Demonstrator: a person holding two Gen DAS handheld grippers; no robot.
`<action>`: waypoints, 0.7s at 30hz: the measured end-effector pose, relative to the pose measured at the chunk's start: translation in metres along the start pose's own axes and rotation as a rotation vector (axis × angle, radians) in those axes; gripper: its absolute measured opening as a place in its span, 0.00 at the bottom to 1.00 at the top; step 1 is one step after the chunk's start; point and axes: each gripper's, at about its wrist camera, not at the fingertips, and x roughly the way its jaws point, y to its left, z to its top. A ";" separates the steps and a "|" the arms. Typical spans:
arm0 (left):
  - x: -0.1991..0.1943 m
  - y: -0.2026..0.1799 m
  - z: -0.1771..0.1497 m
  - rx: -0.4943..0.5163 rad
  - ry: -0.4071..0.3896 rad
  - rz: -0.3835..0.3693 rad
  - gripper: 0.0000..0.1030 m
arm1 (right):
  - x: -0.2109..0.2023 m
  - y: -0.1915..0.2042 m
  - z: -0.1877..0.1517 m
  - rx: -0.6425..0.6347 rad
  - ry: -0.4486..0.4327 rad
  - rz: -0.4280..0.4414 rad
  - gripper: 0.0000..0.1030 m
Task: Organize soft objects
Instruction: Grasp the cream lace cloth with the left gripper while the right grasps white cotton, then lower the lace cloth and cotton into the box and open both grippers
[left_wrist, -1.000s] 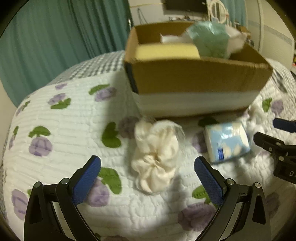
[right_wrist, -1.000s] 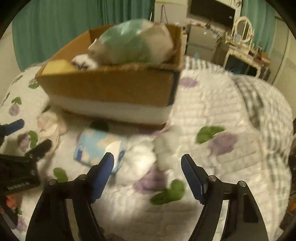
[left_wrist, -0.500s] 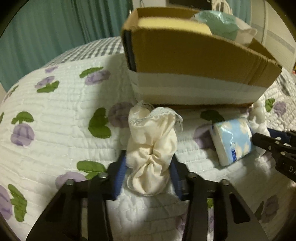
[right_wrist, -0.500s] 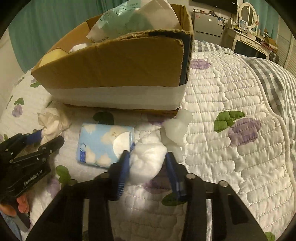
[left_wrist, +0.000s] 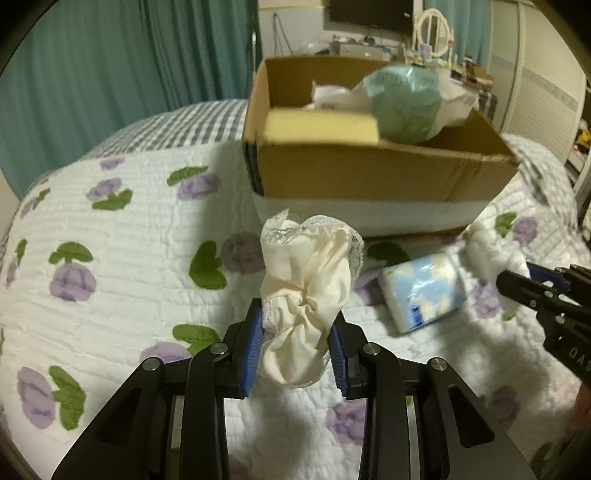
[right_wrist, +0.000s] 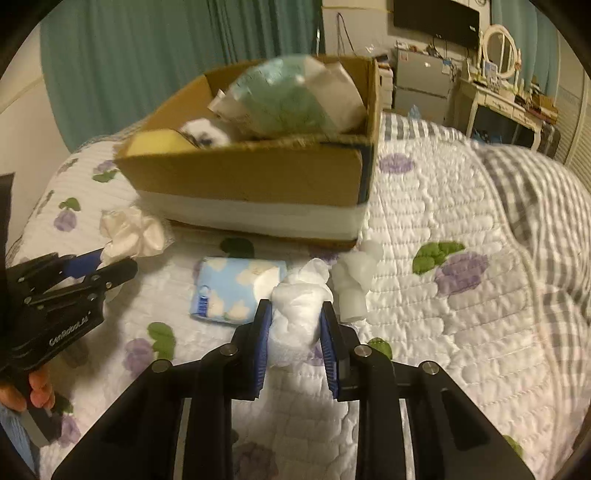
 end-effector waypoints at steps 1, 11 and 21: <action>-0.004 0.000 0.001 0.000 -0.003 -0.001 0.26 | -0.007 0.001 0.001 -0.004 -0.009 0.003 0.24; -0.065 -0.007 0.020 0.023 -0.083 -0.016 0.26 | -0.088 0.025 0.027 -0.074 -0.129 0.009 0.24; -0.107 -0.016 0.068 0.042 -0.179 -0.035 0.26 | -0.137 0.027 0.077 -0.121 -0.231 0.006 0.24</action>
